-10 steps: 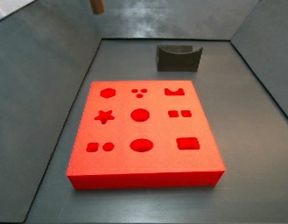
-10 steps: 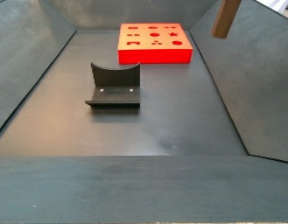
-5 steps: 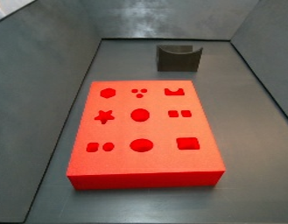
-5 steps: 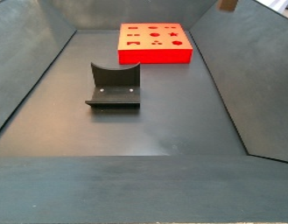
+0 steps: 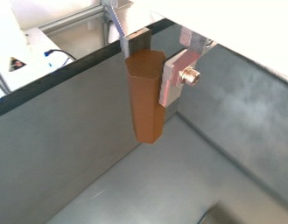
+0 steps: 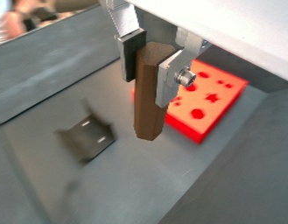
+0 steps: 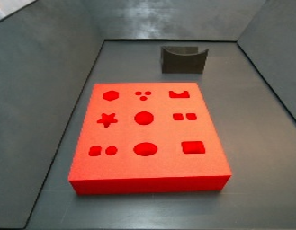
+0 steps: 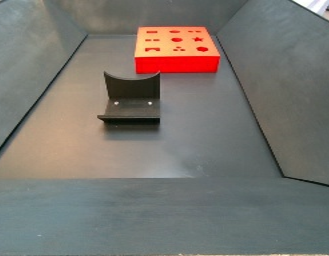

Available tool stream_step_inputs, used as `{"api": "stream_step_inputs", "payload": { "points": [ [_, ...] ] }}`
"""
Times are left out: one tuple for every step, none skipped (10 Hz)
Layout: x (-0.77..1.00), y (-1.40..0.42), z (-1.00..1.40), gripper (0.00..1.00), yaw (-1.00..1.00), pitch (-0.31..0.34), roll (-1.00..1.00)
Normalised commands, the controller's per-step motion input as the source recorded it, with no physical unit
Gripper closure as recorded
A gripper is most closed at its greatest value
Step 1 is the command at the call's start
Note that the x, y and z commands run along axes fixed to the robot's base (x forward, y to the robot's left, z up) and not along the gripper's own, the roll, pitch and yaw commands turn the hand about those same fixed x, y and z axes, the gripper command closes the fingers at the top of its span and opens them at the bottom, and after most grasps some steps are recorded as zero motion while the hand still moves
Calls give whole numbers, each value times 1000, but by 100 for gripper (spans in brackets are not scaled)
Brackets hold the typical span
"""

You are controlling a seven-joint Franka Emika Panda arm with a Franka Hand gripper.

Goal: Pick up the hexagon object. Move up. Move to above the board. Insert the hexagon object.
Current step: Move to above the board, then insert the hexagon object.

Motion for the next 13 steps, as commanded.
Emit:
{"api": "stream_step_inputs", "payload": {
  "points": [
    [544, -1000, -10, 100, -164, 629, 24],
    [559, -1000, -8, 100, -93, 502, -41],
    [551, -1000, -5, 100, -43, 350, -23],
    [542, -1000, 0, 100, -9, 190, 3],
    [555, -1000, 2, 100, 1, 132, -2],
    [562, -1000, 3, 100, 2, 118, -6],
    [588, -1000, 5, 100, 6, 115, 9],
    [607, -1000, 4, 100, 11, 118, 9],
    [572, -877, 16, 100, 9, 119, 25],
    [423, -632, 27, 100, 9, 116, 46],
    [252, -336, 23, 100, 7, 114, 66],
    [193, -238, 23, 100, 7, 102, 59],
    [-9, 0, 0, 100, 0, -4, 0]
  ]
}}
